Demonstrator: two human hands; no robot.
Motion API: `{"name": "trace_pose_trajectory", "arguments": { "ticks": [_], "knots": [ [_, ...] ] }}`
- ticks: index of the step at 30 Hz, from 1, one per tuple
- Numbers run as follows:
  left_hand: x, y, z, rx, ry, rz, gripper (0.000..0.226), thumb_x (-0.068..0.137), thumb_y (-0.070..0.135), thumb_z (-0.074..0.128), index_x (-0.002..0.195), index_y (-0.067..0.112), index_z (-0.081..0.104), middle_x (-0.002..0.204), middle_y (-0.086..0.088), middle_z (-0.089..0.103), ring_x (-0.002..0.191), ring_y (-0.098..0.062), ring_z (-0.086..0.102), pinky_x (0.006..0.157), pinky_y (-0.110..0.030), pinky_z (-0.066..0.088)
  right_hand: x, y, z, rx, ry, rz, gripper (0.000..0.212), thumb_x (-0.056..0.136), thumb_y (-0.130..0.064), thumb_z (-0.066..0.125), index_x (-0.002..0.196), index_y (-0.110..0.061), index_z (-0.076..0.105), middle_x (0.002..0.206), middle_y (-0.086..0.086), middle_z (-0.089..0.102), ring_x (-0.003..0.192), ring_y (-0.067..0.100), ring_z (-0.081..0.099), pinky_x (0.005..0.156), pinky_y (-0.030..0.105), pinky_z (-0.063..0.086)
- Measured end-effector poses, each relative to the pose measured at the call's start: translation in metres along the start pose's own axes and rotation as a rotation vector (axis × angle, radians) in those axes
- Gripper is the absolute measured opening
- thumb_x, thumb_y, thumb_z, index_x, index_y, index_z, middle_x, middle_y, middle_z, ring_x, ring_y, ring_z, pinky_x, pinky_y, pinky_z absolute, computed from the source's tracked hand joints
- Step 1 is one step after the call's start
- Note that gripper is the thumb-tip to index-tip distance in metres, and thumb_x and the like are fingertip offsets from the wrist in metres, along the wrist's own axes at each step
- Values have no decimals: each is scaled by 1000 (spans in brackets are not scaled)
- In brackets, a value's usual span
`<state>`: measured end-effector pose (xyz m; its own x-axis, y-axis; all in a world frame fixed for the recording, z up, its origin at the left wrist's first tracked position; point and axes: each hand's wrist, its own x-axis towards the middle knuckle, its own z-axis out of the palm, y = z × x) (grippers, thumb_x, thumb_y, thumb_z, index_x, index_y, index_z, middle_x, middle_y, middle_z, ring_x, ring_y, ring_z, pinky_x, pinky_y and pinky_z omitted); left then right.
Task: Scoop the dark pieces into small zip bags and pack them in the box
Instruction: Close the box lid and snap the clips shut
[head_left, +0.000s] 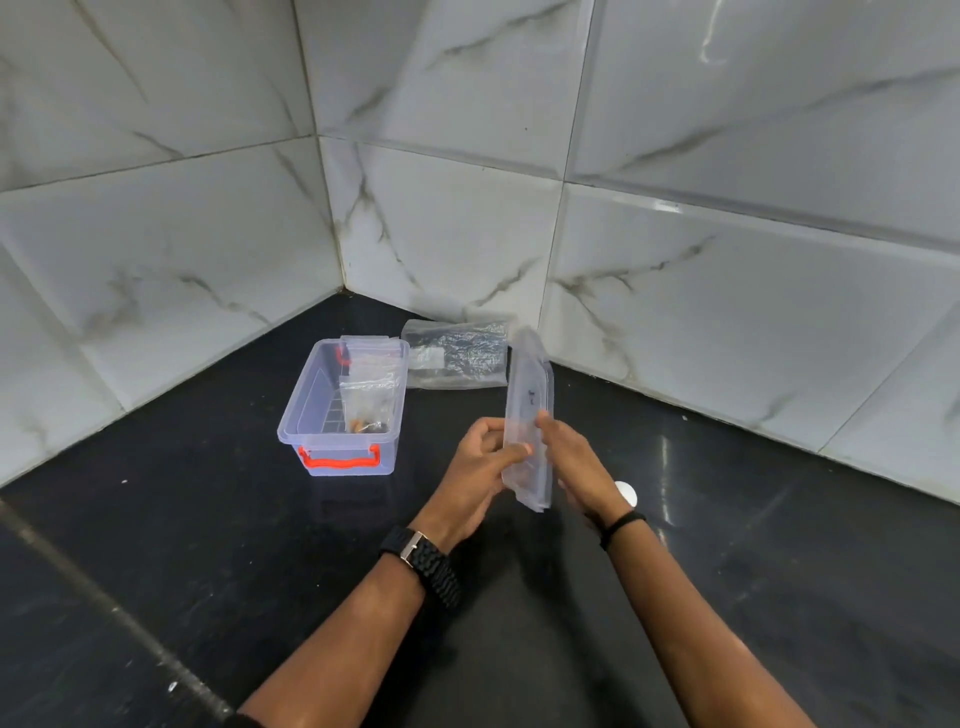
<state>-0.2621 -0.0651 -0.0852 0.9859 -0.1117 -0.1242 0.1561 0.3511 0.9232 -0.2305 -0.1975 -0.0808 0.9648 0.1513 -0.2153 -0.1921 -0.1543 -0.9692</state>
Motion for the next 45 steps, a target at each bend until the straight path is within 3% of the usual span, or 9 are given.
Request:
{"name": "trace_pose_trajectory", "arguments": {
  "ticks": [4,10,15,18,23,28,31,36,45],
  "knots": [
    [-2,20,2,359,3,259,48,79,3,74,118,20,52,124,0,59,116,-11,58,100,-33,48,-9,-37,6,349,-147,-54,68,82,-68,39,127,-19,54,118,9,65,108,23,62,87,37,50],
    [-6,44,-11,564,-40,382,75,82,19,71,138,41,26,133,23,50,129,2,42,108,-28,35,-5,-59,20,552,-203,-212,37,96,-19,48,133,-14,49,125,8,63,116,27,60,90,41,53],
    [-8,68,-40,625,507,584,54,89,11,62,135,25,38,135,4,47,125,-13,45,108,-42,40,3,-68,38,603,-180,-250,26,91,-5,53,117,-7,50,94,9,67,87,30,69,76,38,58],
    [-6,84,-69,707,737,538,54,90,19,63,139,19,41,138,0,47,128,-17,43,108,-39,35,11,-73,51,541,-131,-258,17,92,-3,55,105,-13,51,89,9,69,78,23,71,67,32,58],
    [-10,98,-113,732,709,399,19,92,26,60,108,18,66,100,6,65,94,-12,62,88,-35,53,37,-71,88,316,-123,-216,26,94,-11,55,119,-9,47,99,17,67,81,30,68,72,43,57],
    [-12,101,-150,755,838,394,12,90,21,62,100,17,67,99,3,67,86,-9,62,76,-22,51,70,-63,122,-287,-16,-284,42,91,-33,57,125,-9,50,117,3,60,103,23,59,91,39,48],
    [-11,98,-164,815,834,341,7,90,18,62,94,18,68,98,3,62,82,-5,57,71,-13,43,87,-61,135,-407,1,-298,36,92,-30,57,116,-4,56,112,11,62,105,29,58,83,34,46],
    [-2,92,-177,829,817,223,11,92,14,60,98,12,69,95,1,65,83,-10,59,76,-24,48,100,-56,150,-487,17,-188,46,95,-30,53,125,4,48,129,19,49,118,32,48,84,27,34],
    [4,84,-191,767,852,176,15,93,9,55,99,9,69,92,0,66,75,-6,59,60,-11,44,93,-35,167,-357,56,-167,42,95,-27,52,130,-4,45,128,15,43,116,28,47,97,36,41]
  ]
}}
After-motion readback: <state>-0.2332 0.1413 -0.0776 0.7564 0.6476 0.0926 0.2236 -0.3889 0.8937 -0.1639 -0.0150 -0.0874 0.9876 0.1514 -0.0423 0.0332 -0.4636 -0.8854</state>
